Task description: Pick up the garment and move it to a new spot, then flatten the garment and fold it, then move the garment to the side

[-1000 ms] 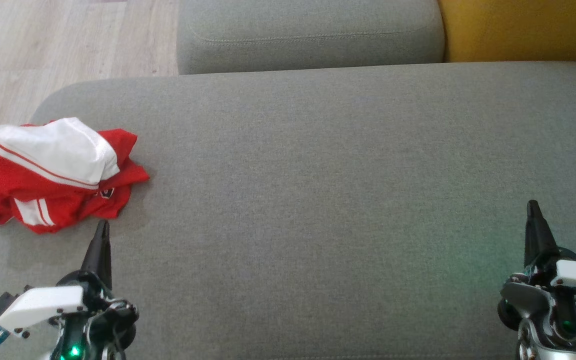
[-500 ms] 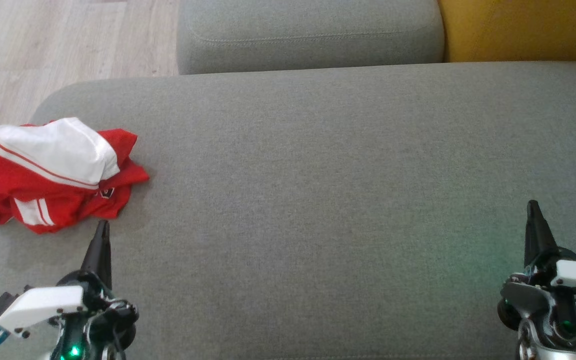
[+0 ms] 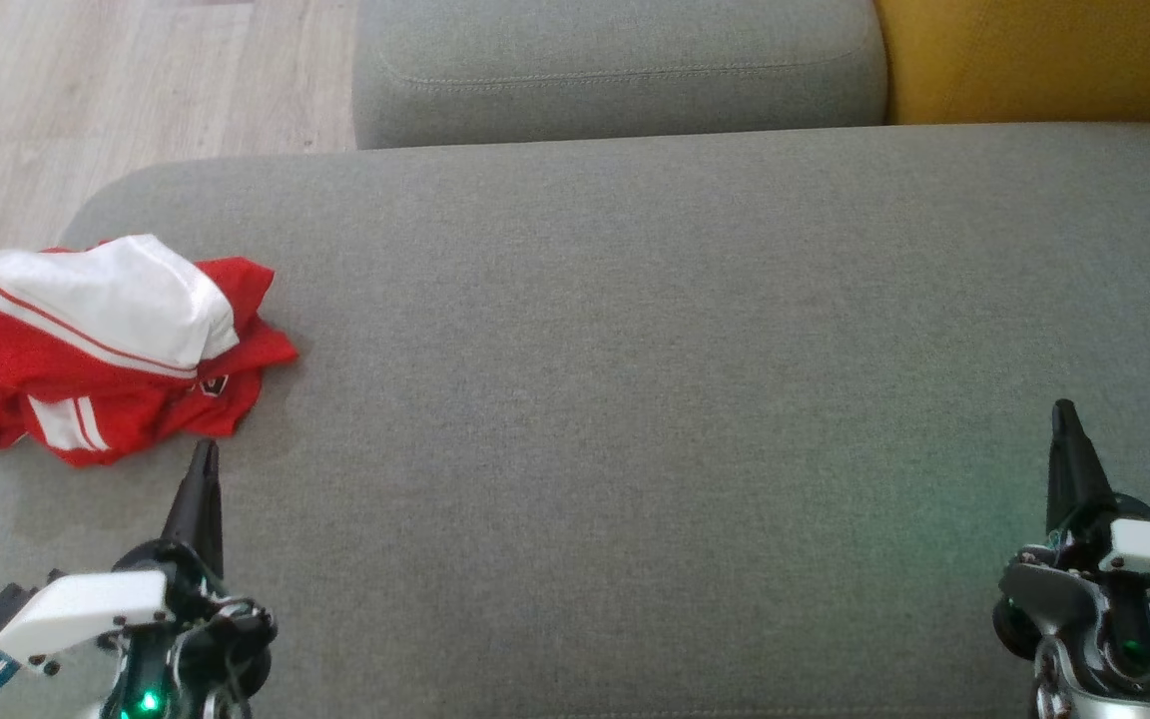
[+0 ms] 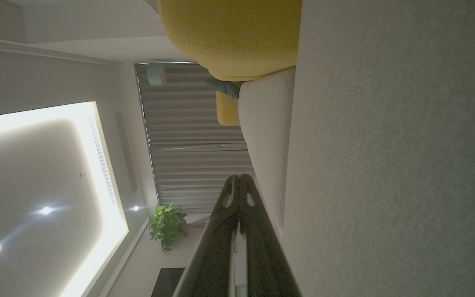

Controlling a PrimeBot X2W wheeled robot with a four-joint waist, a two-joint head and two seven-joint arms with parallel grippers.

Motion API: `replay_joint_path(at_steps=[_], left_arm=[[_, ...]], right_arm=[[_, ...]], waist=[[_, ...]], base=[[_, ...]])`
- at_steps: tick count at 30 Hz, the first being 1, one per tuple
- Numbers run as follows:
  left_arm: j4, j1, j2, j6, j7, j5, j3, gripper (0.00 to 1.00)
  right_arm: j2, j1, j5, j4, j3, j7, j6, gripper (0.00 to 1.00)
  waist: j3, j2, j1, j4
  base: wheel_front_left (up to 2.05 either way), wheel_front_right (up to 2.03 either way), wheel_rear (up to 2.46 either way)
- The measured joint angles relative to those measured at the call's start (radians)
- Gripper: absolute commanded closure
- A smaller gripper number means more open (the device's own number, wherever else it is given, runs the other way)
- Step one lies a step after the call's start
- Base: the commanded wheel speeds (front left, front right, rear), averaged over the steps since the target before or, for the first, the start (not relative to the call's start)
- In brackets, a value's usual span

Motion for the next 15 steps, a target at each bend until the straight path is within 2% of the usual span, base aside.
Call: replay_joint_path(at_steps=[15], left_arm=[[0.0, 0.0, 0.0, 0.0, 0.0, 0.0, 0.0, 1.0]], right_arm=[[0.0, 0.0, 0.0, 0.0, 0.0, 0.0, 0.0, 1.0]], waist=[[0.0, 0.0, 0.0, 0.0]], base=[[0.0, 0.0, 0.0]])
